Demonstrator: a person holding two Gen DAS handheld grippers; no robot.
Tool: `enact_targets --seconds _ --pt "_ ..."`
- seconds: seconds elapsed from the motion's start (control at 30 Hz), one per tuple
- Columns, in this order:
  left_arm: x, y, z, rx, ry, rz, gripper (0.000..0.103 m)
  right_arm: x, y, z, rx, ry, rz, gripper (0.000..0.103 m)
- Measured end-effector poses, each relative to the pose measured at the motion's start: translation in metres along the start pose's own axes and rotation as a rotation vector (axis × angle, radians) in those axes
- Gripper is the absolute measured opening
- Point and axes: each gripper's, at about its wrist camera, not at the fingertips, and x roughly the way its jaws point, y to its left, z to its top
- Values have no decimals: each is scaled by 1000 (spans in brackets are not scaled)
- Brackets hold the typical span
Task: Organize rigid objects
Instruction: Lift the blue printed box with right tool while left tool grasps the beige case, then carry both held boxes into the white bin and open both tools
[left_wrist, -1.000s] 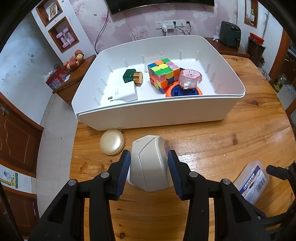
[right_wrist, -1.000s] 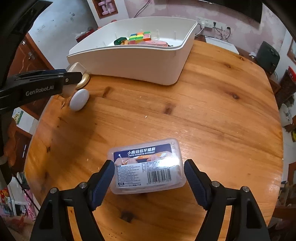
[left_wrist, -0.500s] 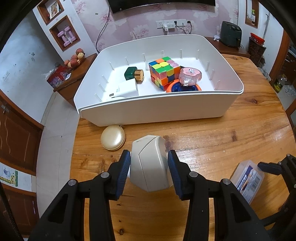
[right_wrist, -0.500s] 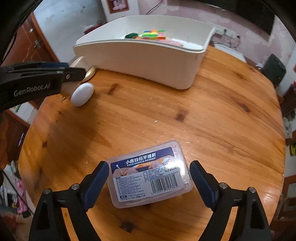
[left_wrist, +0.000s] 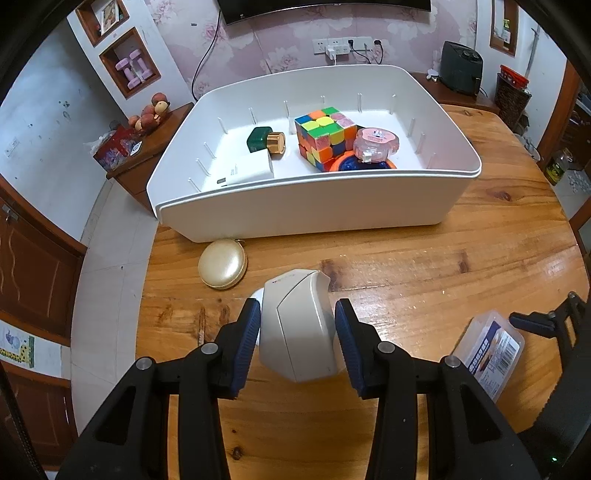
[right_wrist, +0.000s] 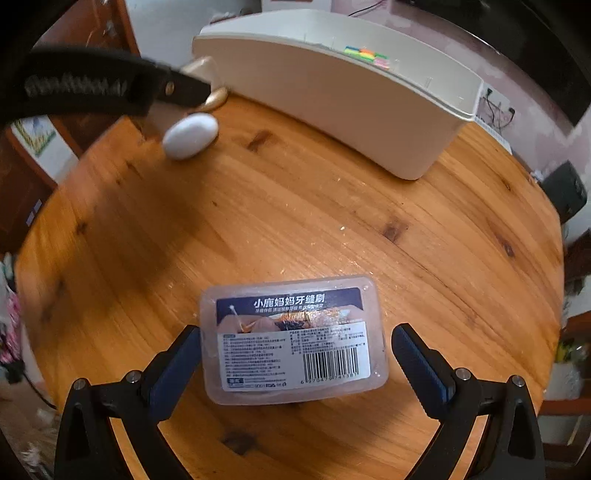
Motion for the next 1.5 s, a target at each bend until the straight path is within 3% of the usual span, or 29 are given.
enact_targets --seconds 0.07,0.43,0.63,0.9,1.07,1.23,1.5 --pt "0 -1 0 1 1 -2 45 1 1 -1 9 -1 21 94" --pt "-6 2 4 4 1 -9 45 -23 -7 8 124 -26 -10 93" --pt "-16 10 19 -4 9 -45 45 -47 -17 36 178 -67 -24 93" --pt "-30 26 64 -24 -53 -72 45 -77 -36 92 232 -186 -79 93" --pt "-19 34 99 -31 -74 -69 45 -75 -56 135 287 -232 -134 93" --pt "12 43 127 -50 -43 -65 45 -52 -73 168 337 -216 -151 93" --pt "66 52 148 -57 28 -60 45 -13 -75 190 371 -162 -172 93"
